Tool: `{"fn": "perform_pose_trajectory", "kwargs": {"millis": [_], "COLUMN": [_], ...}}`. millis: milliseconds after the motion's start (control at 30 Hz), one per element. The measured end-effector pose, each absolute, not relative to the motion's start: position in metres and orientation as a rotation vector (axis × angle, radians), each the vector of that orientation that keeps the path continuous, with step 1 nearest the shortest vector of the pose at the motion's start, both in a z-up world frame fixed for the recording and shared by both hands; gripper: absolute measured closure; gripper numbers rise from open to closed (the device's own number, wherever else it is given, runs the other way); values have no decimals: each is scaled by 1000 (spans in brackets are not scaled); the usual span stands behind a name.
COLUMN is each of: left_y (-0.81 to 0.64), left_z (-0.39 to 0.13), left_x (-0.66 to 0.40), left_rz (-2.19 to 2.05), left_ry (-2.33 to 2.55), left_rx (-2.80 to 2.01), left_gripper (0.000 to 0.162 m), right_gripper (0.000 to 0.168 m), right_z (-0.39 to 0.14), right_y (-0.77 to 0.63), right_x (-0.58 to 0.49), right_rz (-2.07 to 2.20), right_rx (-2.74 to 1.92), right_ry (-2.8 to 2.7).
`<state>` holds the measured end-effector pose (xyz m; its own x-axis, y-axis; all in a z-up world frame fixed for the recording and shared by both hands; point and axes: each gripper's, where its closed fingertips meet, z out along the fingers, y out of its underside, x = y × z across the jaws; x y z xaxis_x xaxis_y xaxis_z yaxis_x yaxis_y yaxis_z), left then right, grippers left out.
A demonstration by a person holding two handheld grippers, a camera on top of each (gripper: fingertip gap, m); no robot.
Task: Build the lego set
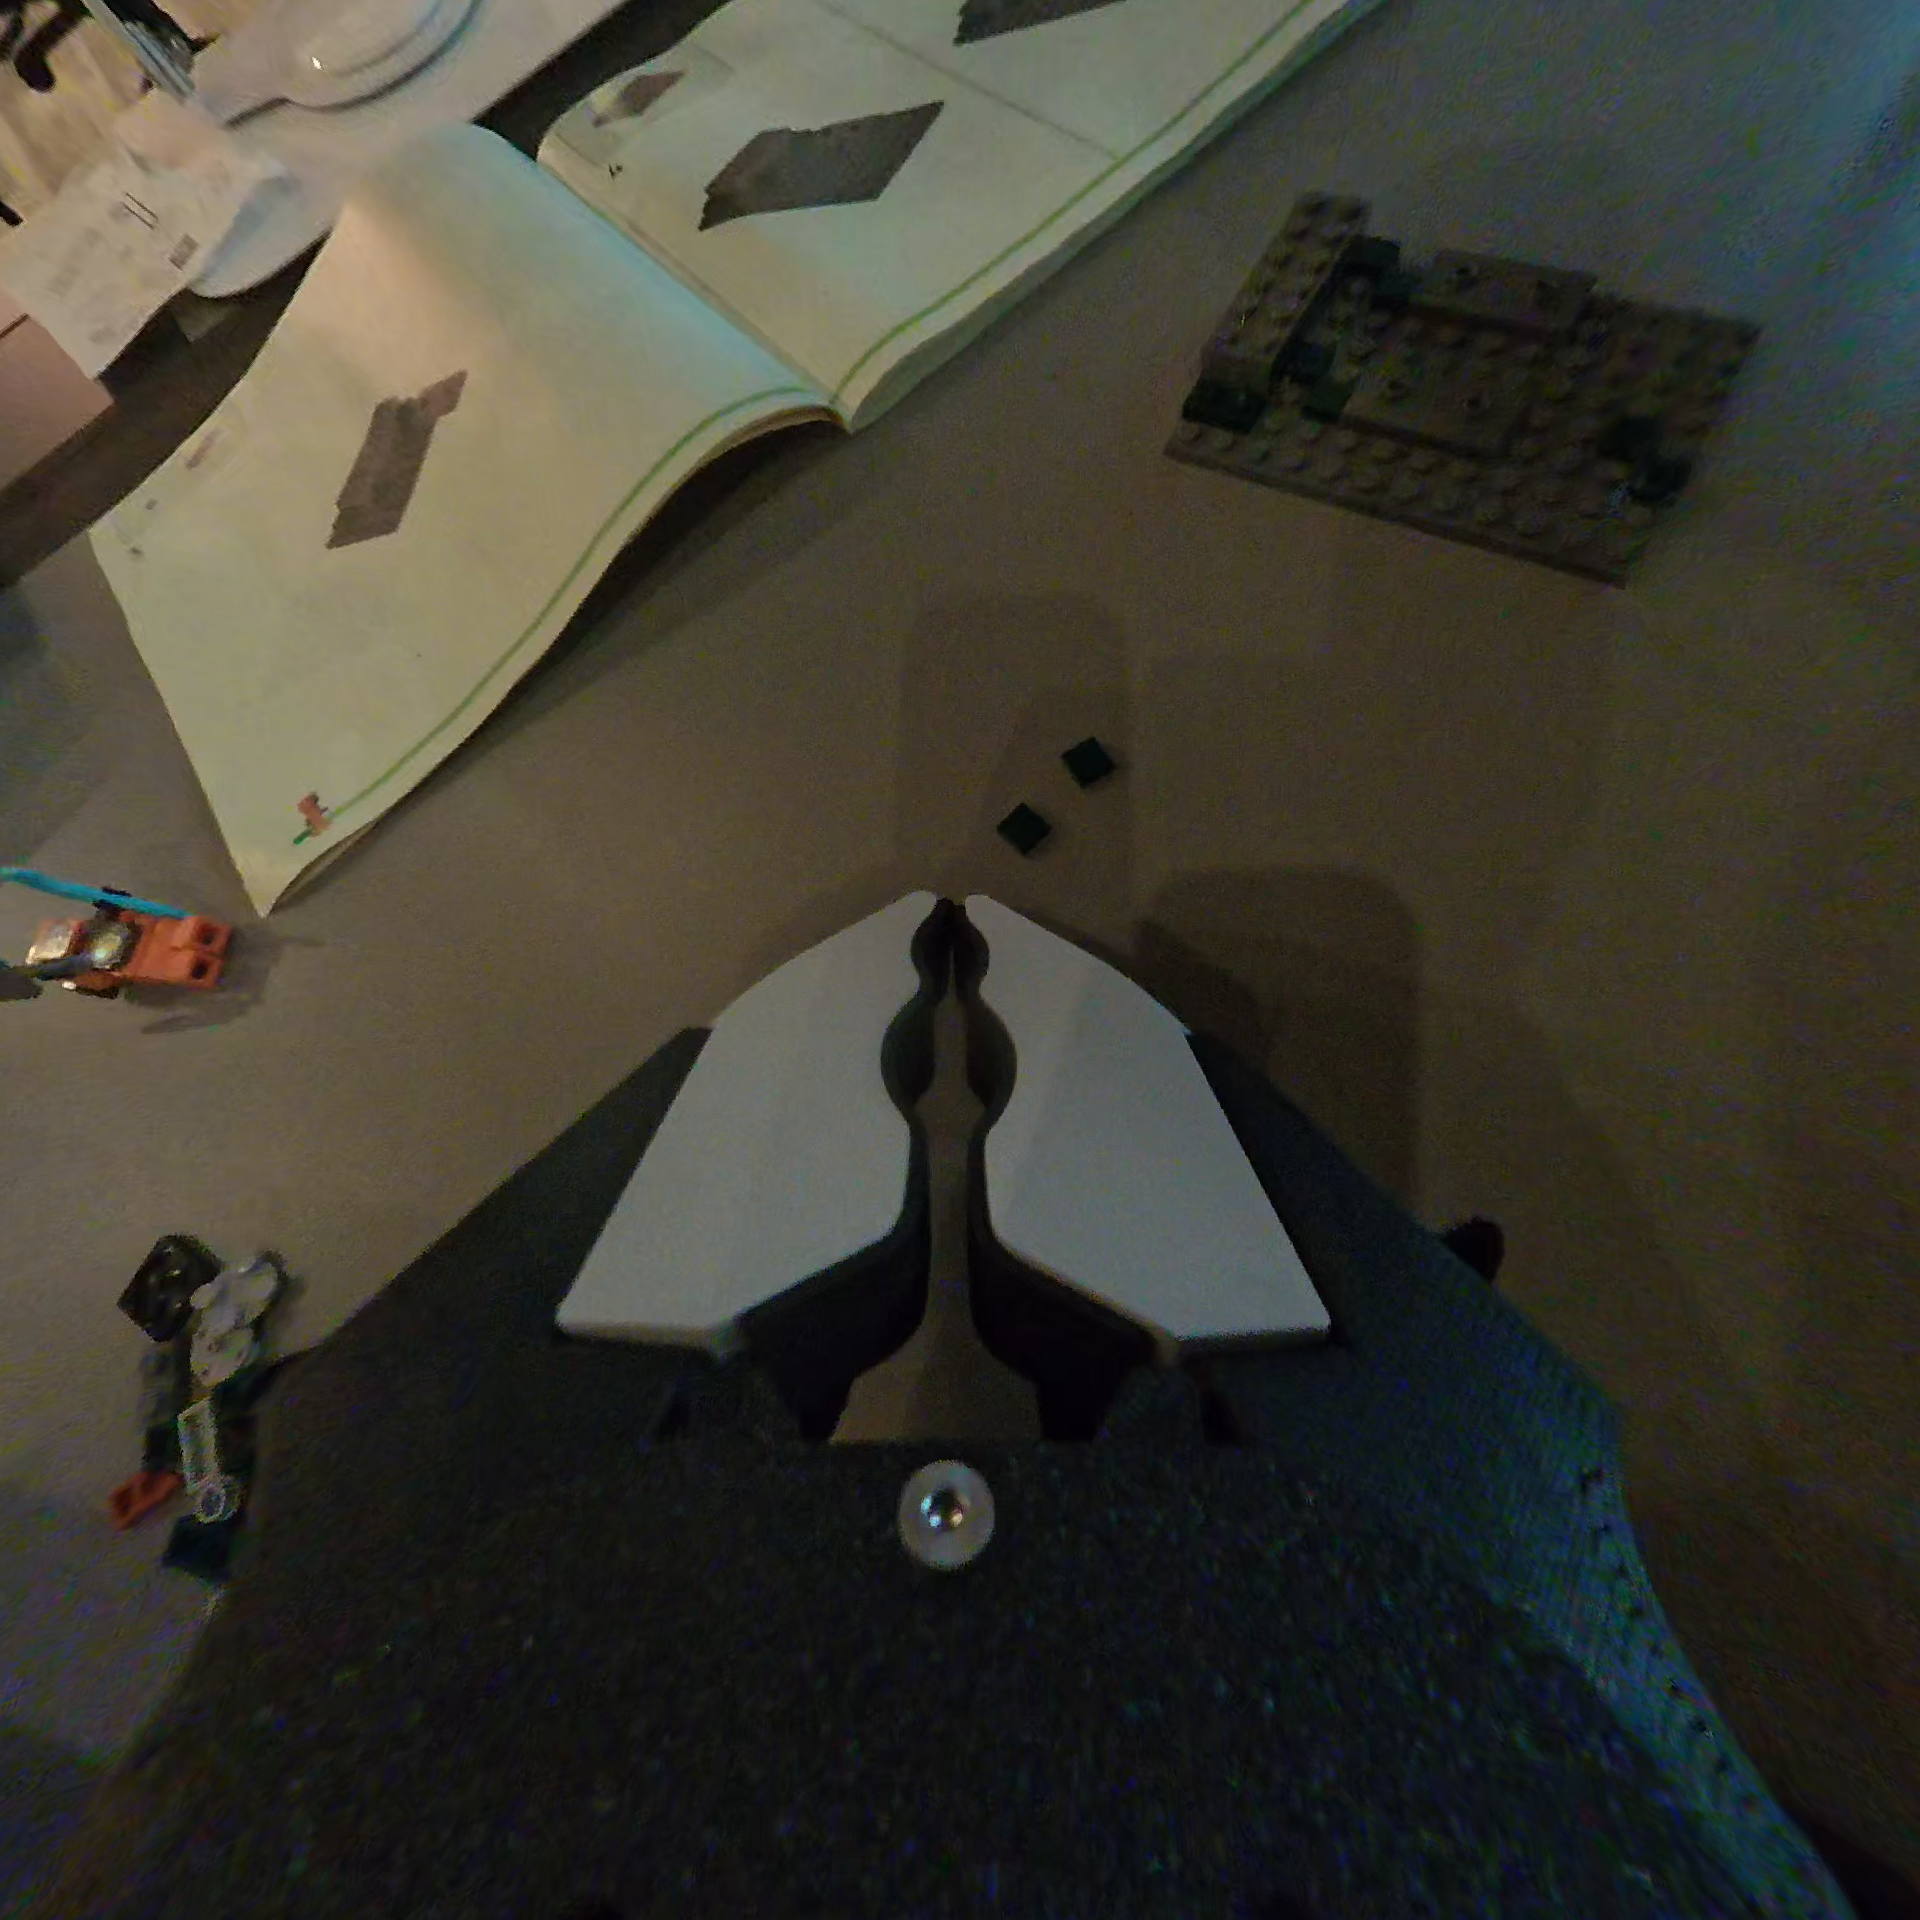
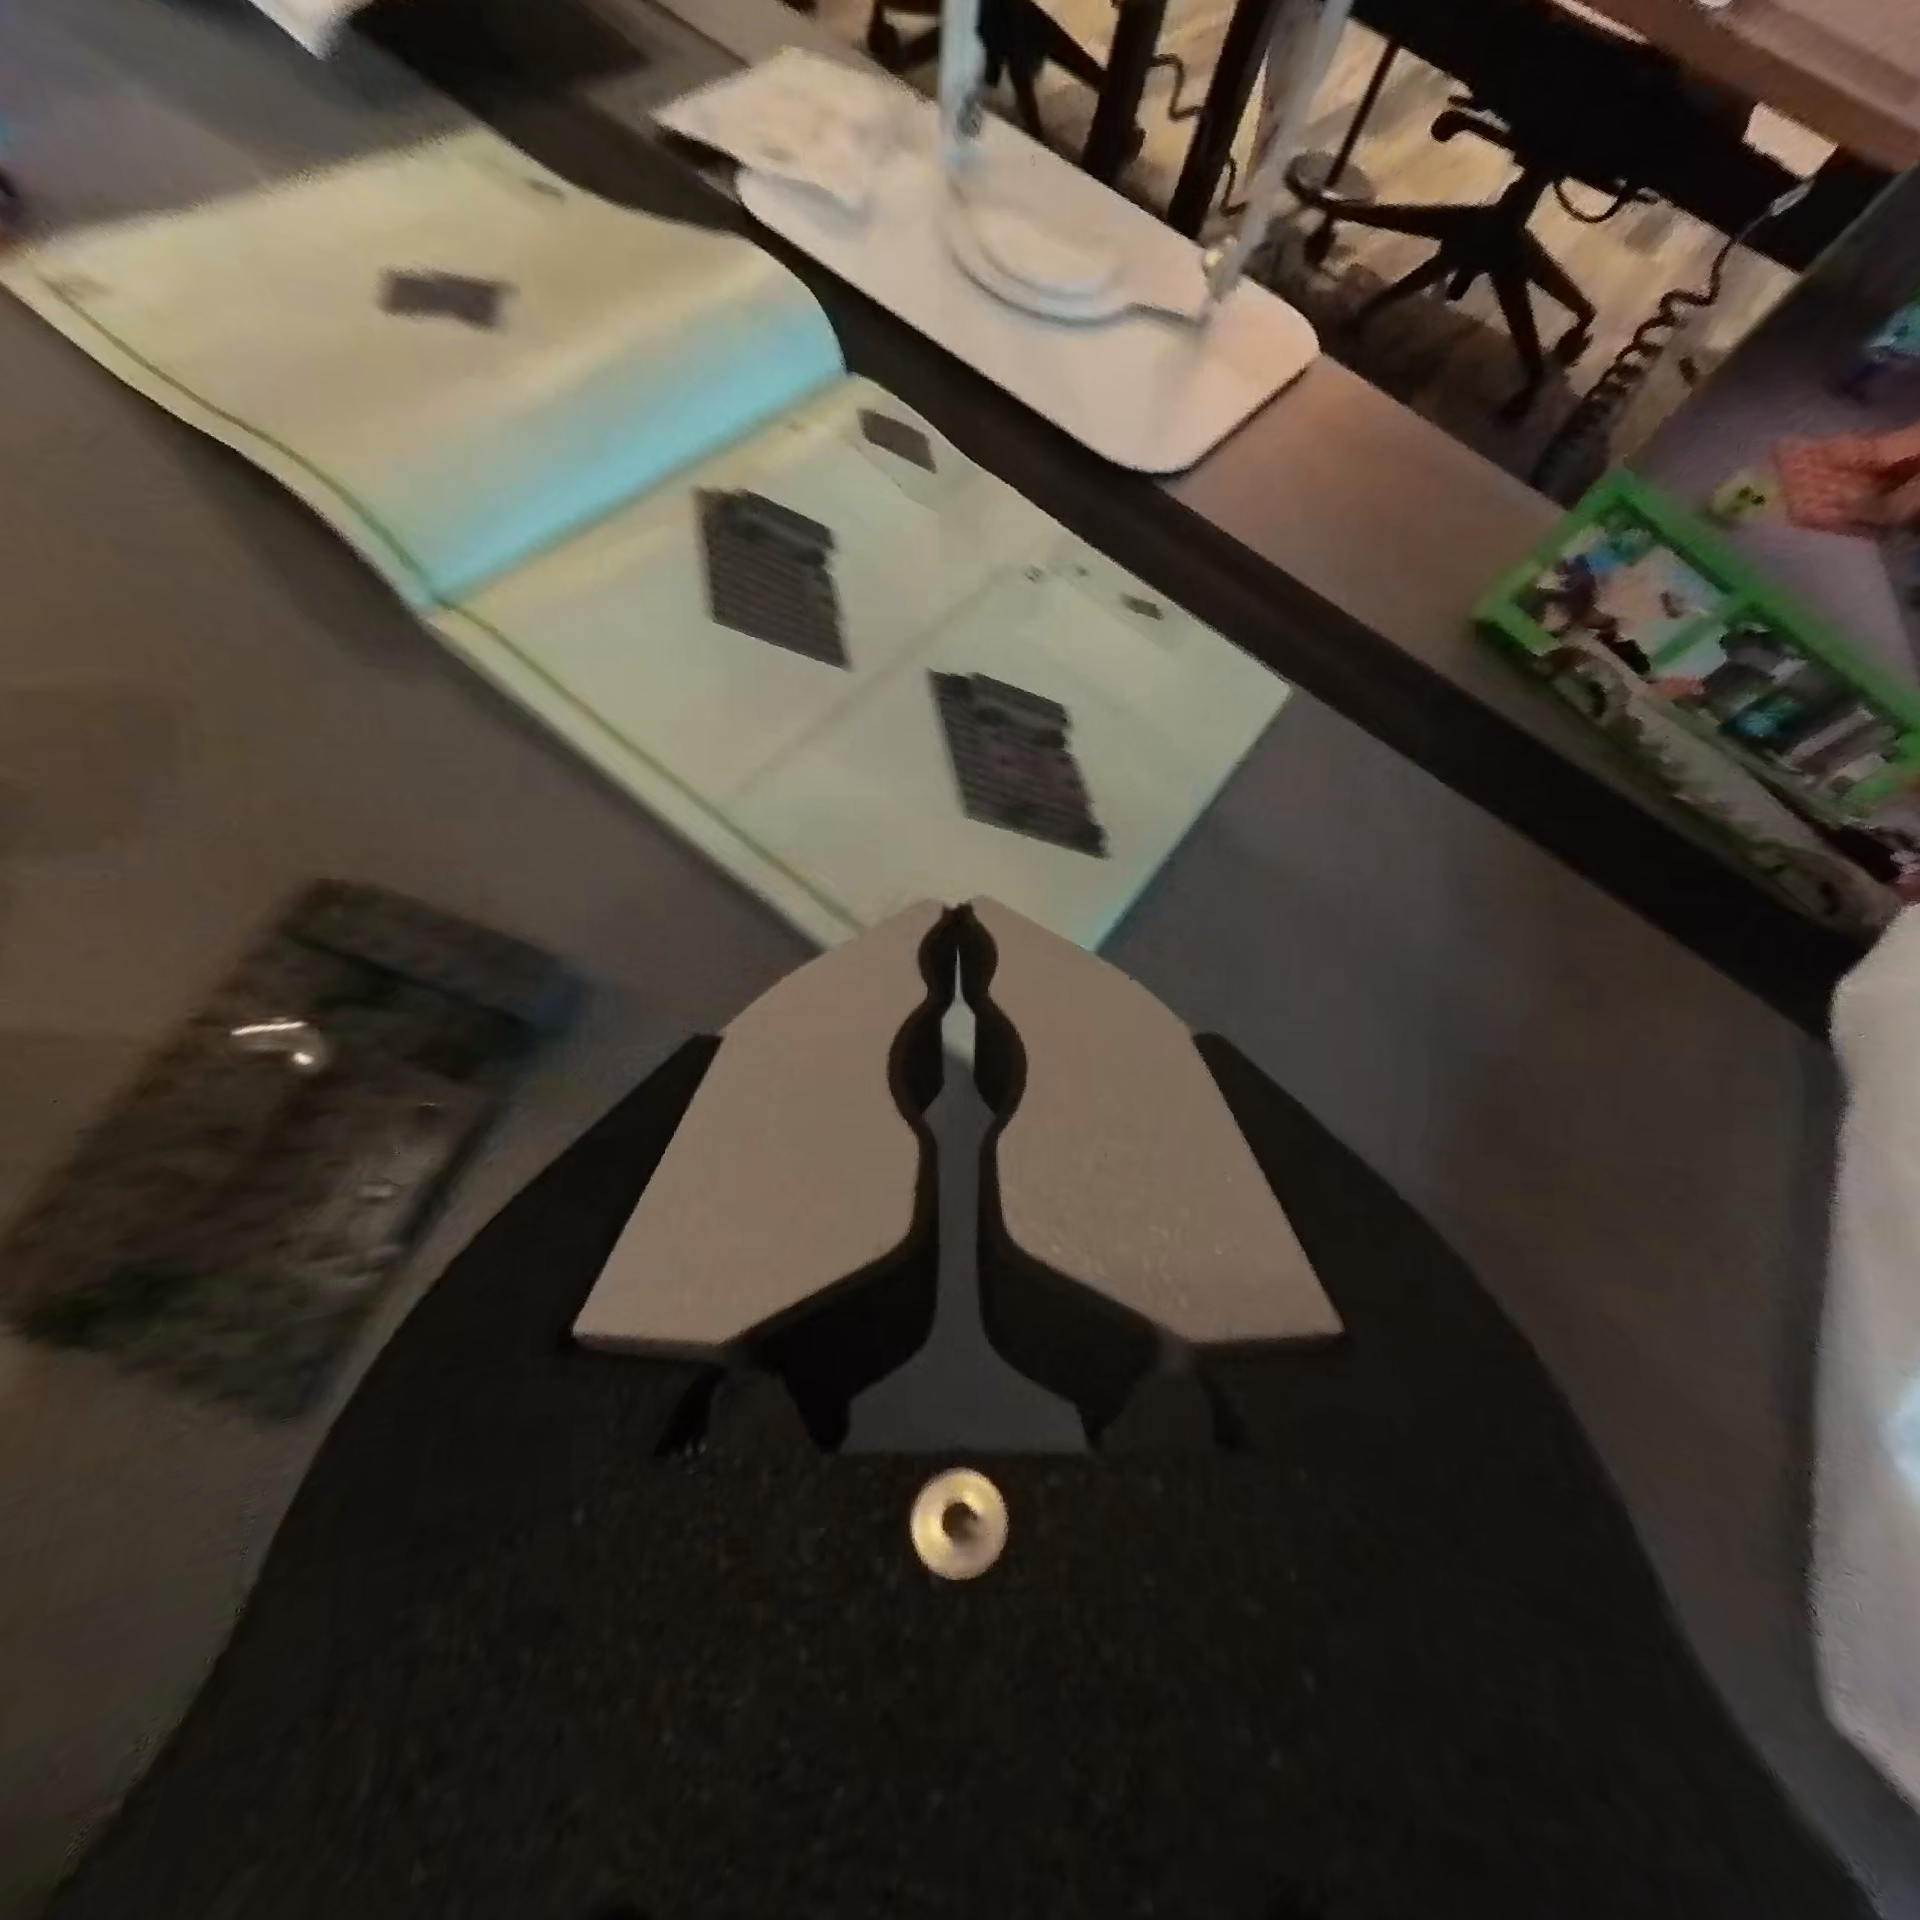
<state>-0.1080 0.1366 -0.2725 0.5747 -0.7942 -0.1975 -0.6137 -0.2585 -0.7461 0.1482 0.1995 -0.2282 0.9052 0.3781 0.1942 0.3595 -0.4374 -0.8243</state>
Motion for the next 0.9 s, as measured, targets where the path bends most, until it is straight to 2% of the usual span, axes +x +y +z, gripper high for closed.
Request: {"fn": "perform_pose_trajectory", "kwargs": {"millis": [567, 900], "left_y": [137, 136], "left_z": [-280, -280], "left_x": [-104, -103], "left_rz": [-283, -305], "left_ry": [1151, 1153], "left_rx": [-1984, -1981], "left_gripper": [162, 162], "right_gripper": [168, 168], "right_z": [-278, -283], "right_y": [263, 265], "right_x": [166, 169], "right_rz": [-39, -36], "right_rx": [-2135, -2157], "right_ry": [-617, -619]}}
